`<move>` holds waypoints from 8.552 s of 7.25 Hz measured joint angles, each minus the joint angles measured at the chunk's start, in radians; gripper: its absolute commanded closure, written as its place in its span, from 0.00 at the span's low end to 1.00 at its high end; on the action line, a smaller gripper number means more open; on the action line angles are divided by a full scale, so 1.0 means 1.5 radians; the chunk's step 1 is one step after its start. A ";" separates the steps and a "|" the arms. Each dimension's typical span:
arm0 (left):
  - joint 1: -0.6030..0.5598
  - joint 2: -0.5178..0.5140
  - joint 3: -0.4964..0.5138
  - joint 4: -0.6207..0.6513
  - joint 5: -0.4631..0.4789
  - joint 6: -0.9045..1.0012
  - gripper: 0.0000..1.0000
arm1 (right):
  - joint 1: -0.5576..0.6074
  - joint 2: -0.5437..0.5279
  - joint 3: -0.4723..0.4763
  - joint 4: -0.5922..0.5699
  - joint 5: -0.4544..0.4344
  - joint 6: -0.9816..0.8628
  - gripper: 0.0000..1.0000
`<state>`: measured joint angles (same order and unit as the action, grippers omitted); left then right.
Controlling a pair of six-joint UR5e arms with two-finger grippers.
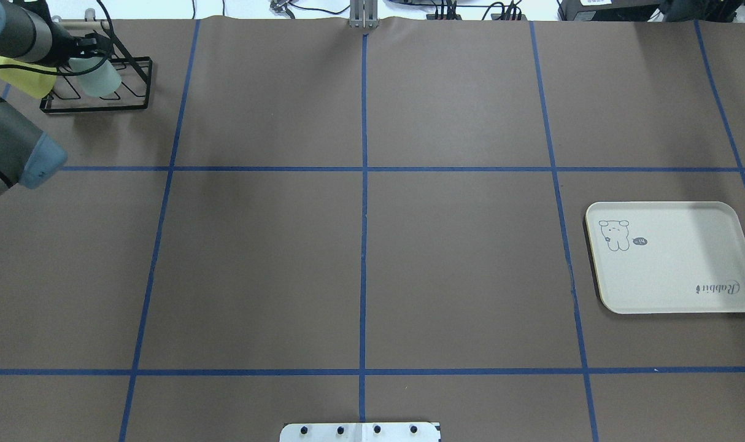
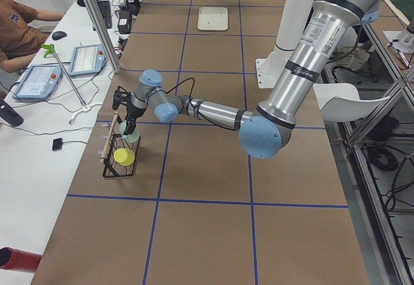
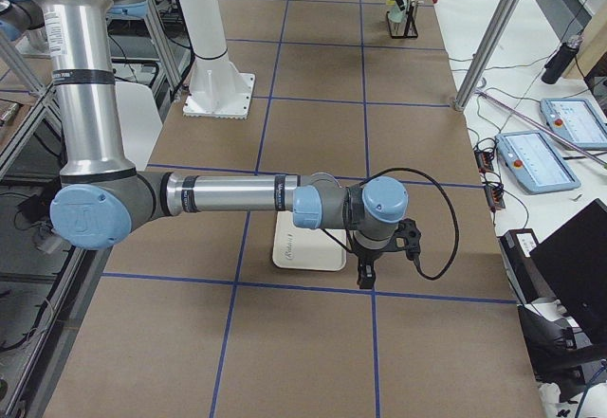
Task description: Left arm grabs green cup and hands to right arm on tray
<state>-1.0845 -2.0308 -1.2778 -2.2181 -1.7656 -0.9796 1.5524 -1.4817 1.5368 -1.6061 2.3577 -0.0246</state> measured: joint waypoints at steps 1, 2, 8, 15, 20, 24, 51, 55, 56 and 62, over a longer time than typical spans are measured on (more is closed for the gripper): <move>0.000 0.000 0.001 0.000 0.000 0.000 0.20 | 0.000 0.000 0.000 0.000 0.000 0.000 0.00; 0.000 0.001 0.001 0.000 0.000 0.000 0.21 | 0.000 0.000 0.000 0.000 0.000 0.000 0.00; -0.003 0.002 -0.005 0.001 0.000 -0.004 0.73 | 0.000 -0.001 0.000 0.000 0.001 0.000 0.00; -0.029 0.013 -0.090 0.046 -0.006 0.001 0.80 | 0.000 -0.003 0.003 0.000 0.001 0.000 0.00; -0.078 0.032 -0.166 0.089 -0.005 0.002 0.80 | 0.000 0.002 0.012 0.000 0.000 0.000 0.00; -0.088 0.028 -0.209 0.108 -0.012 -0.027 0.80 | -0.005 0.009 0.051 0.020 -0.002 0.006 0.00; 0.395 0.071 -0.447 -0.275 0.433 -1.071 0.80 | -0.330 0.382 0.007 0.779 0.138 1.115 0.10; 0.410 0.075 -0.441 -0.320 0.428 -1.070 0.80 | -0.377 0.379 0.010 0.913 0.073 1.111 0.06; 0.411 0.075 -0.440 -0.324 0.427 -1.069 0.80 | -0.387 0.377 0.011 0.944 0.064 1.112 0.06; 0.467 0.072 -0.437 -0.368 0.428 -1.071 0.80 | -0.411 0.380 0.017 1.004 0.031 1.114 0.23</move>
<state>-0.3838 -1.9231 -1.9336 -2.7707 -1.1229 -2.5862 0.9364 -0.9120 1.5630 -0.1002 2.4046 1.6461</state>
